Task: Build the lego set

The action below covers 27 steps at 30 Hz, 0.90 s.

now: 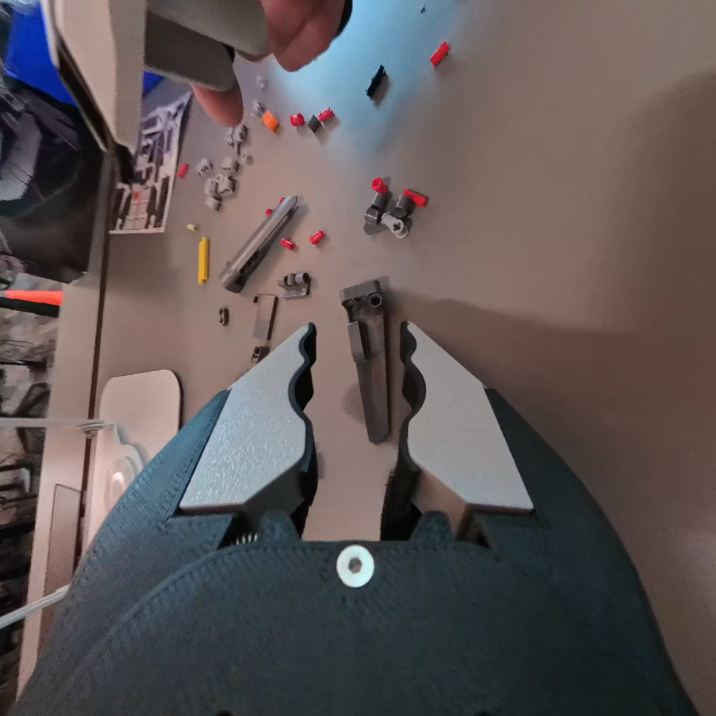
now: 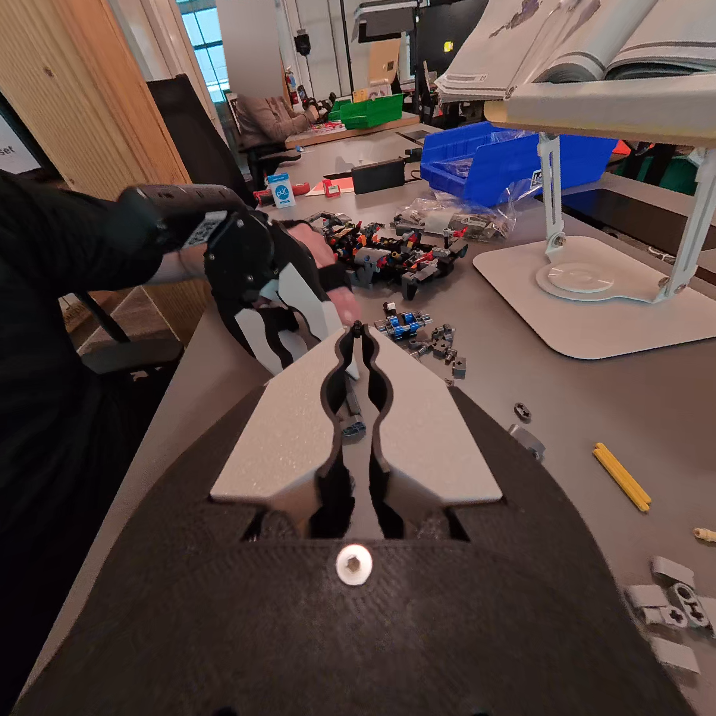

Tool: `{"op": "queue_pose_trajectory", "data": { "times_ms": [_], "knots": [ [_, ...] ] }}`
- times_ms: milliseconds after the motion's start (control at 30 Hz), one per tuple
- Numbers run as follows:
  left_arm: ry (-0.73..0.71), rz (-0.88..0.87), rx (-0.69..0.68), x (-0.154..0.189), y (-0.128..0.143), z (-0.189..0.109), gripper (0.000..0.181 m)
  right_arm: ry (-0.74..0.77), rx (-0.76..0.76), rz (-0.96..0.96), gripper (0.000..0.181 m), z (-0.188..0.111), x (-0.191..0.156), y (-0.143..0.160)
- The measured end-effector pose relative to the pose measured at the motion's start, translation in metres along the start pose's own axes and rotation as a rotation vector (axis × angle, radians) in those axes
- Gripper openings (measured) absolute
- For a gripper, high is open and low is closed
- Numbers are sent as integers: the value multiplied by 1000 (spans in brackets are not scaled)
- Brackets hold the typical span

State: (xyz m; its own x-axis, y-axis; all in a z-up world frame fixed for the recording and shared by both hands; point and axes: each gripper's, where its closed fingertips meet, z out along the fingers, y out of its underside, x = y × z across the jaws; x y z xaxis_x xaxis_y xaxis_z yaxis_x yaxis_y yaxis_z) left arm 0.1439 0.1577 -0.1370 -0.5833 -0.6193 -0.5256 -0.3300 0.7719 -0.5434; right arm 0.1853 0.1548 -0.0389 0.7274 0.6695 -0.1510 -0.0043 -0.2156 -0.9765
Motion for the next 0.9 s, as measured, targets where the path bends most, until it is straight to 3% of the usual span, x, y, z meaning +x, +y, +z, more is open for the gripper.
{"op": "queue_pose_trajectory", "data": {
  "times_ms": [100,367,667,767,900],
  "knots": [
    [44,-54,-43,2,5,12,30,10,-17,-23,2,0,-1,2],
    [106,-146,-9,1,-4,22,35,11,-29,-10,2,4,-1,6],
    [114,-157,19,3,-10,29,22,16,-29,-18,2,4,-2,6],
    [61,-140,37,-1,-8,28,22,29,-35,-34,2,3,-1,7],
    [-131,-93,108,-25,-14,12,21,67,-30,-62,2,0,4,5]
  ]
}}
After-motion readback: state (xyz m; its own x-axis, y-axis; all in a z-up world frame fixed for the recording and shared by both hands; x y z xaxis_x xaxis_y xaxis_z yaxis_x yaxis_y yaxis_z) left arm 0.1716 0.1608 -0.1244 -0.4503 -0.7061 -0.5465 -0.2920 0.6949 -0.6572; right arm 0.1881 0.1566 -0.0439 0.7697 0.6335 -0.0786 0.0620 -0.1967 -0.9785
